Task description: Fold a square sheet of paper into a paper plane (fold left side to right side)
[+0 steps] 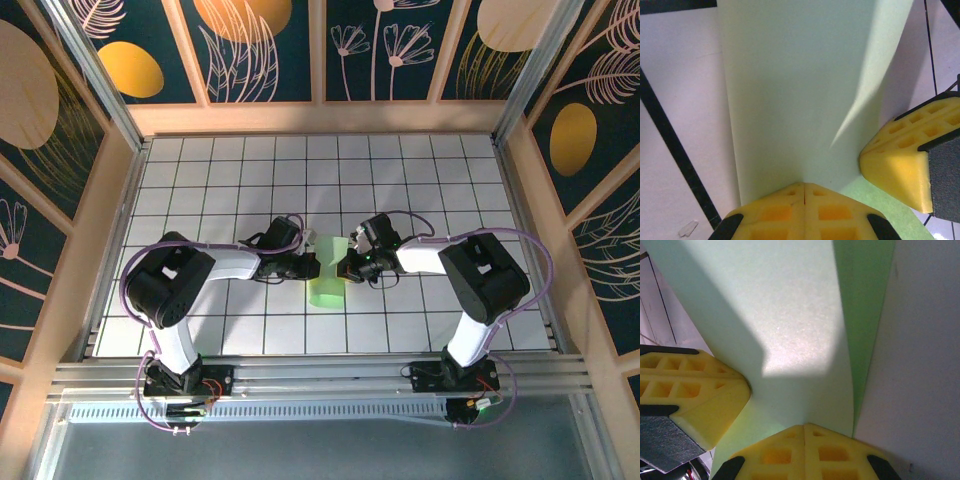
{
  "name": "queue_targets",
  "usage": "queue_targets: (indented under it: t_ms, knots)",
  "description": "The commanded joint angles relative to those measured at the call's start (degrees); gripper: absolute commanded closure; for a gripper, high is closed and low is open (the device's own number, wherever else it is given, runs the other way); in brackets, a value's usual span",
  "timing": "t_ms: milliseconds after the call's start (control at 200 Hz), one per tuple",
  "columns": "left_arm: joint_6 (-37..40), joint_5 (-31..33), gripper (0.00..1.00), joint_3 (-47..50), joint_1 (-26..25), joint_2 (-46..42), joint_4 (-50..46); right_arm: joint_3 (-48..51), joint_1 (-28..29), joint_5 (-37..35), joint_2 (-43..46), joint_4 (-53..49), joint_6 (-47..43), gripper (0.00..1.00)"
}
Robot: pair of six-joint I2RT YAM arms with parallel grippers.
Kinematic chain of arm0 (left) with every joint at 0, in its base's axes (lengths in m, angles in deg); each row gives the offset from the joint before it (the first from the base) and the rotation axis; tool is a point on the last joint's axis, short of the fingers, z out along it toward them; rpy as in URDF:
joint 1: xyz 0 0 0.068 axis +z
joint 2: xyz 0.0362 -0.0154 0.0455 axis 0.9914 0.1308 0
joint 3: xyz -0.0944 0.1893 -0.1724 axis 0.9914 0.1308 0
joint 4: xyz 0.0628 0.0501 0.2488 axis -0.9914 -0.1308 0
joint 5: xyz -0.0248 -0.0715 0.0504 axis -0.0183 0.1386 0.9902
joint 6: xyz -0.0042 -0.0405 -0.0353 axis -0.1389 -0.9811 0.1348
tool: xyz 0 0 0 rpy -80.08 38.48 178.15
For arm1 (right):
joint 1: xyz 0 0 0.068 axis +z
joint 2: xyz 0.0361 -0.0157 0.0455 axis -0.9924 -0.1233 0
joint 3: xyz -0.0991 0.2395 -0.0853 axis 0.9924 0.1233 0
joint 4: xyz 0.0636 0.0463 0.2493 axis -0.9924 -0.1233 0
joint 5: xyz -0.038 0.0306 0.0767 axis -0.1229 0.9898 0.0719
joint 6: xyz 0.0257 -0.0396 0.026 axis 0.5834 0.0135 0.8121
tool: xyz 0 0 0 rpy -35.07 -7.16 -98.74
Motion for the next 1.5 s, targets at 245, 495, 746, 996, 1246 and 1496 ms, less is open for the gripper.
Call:
queue_targets:
  t_ms: [245,495,746,996,1246,1496]
  knots:
    - [1.9,2.3,1.0,0.2,-0.2,2.2,-2.2,-3.9,0.8,1.1,2.5,-0.2,-0.2,1.0]
    - [2.0,2.3,1.0,0.0,-0.1,2.4,-2.2,-7.5,0.9,1.1,-1.8,3.8,0.2,1.0]
    - [2.1,2.2,1.0,0.0,-0.1,2.6,-2.2,-14.1,1.6,1.9,-8.5,3.8,-1.6,1.0]
    - [2.1,2.0,1.0,0.5,-0.1,2.5,-2.4,-14.0,1.7,-0.6,-11.5,1.4,-2.5,1.0]
    - [1.7,1.1,1.0,2.0,-0.2,1.3,-2.9,-13.6,1.2,-4.4,-13.3,-2.8,-3.8,1.0]
    - [0.8,-1.5,1.0,6.6,-0.9,-2.2,-3.3,-13.8,-0.3,-5.6,-14.4,-4.5,-5.1,1.0]
